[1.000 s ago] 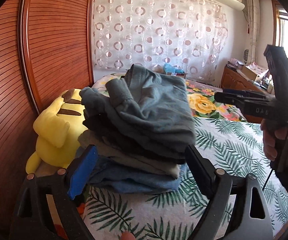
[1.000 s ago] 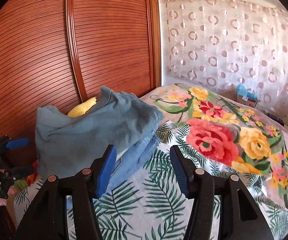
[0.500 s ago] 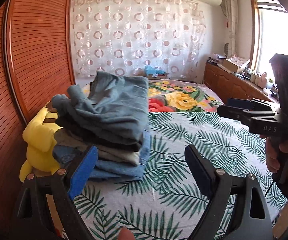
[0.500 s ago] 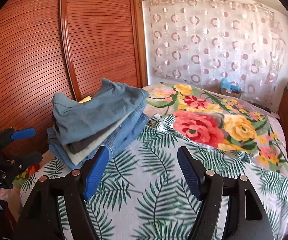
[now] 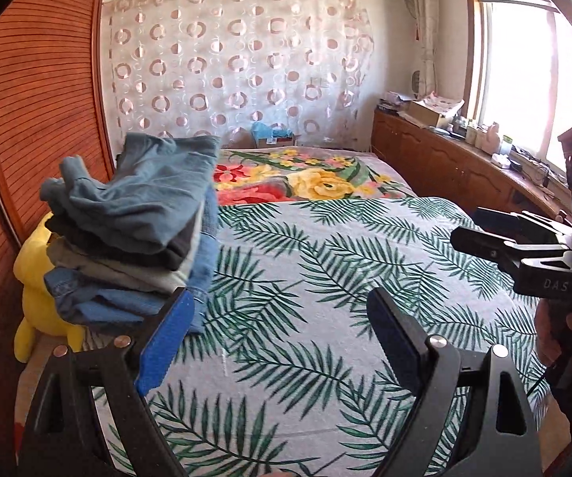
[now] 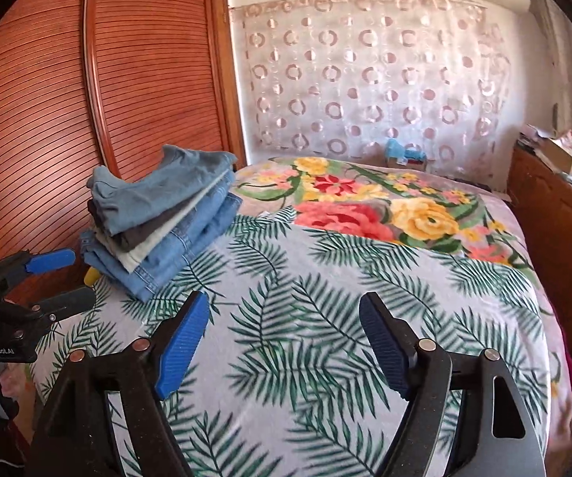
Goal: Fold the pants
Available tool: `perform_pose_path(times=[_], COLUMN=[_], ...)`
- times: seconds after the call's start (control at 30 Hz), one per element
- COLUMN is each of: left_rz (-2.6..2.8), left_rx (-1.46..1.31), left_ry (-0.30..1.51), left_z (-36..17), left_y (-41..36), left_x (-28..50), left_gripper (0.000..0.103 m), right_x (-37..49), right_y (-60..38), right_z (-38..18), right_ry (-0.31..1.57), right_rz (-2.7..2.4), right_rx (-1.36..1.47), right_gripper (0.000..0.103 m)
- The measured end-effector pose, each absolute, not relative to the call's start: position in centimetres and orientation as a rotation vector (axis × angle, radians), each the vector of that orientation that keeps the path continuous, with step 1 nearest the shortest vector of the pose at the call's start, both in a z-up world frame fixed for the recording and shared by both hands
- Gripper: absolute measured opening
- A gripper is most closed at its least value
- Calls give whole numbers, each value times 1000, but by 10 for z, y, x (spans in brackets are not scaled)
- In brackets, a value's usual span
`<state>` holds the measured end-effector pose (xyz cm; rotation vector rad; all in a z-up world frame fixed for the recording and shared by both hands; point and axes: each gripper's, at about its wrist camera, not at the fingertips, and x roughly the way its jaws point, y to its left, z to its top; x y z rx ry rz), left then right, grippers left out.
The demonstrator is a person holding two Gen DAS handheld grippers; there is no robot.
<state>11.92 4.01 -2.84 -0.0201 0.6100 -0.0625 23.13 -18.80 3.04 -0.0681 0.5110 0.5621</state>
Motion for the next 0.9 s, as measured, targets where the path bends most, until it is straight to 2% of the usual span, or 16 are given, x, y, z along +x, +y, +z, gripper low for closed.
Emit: perform_pose_path(times=[0.53, 0.9], left_rz=[-96, -87], left_rx=[28, 24], left_ry=[624, 586], left_z=[-34, -12], left_y=[-1, -11], left_x=[91, 75], left_gripper=[89, 89], right_x=[148, 100], right_y=[-212, -217], right_z=[23, 37], right_ry=[535, 507], right_rz=[439, 368], right_rx=[14, 5], right_gripper=[81, 86])
